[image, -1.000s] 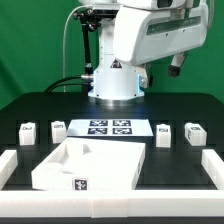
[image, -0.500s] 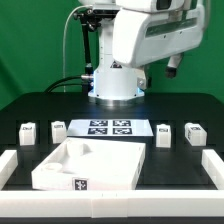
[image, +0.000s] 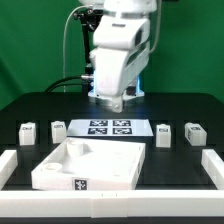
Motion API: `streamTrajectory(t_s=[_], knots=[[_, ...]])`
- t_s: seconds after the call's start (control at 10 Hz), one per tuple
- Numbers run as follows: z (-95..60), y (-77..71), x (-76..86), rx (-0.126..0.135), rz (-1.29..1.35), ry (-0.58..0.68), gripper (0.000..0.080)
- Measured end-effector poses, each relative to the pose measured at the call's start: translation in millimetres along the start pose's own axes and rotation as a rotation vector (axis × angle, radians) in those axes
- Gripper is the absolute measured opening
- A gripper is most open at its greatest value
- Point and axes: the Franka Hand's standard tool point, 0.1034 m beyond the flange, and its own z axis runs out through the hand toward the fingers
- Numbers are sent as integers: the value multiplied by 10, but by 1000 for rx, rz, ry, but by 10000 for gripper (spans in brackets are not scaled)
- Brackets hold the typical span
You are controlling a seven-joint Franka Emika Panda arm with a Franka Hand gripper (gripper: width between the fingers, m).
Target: Assemble one leg
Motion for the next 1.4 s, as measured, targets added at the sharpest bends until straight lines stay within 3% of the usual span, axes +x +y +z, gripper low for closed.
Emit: streamTrajectory(t_s=[0.2,0.6,1.1,1.4], knots=[[42,158,-29,-1,13,6,650],[59,146,-31,2,11,5,650],[422,157,-171,21,-66,17,650],[726,91,-207,68,-55,14,650]])
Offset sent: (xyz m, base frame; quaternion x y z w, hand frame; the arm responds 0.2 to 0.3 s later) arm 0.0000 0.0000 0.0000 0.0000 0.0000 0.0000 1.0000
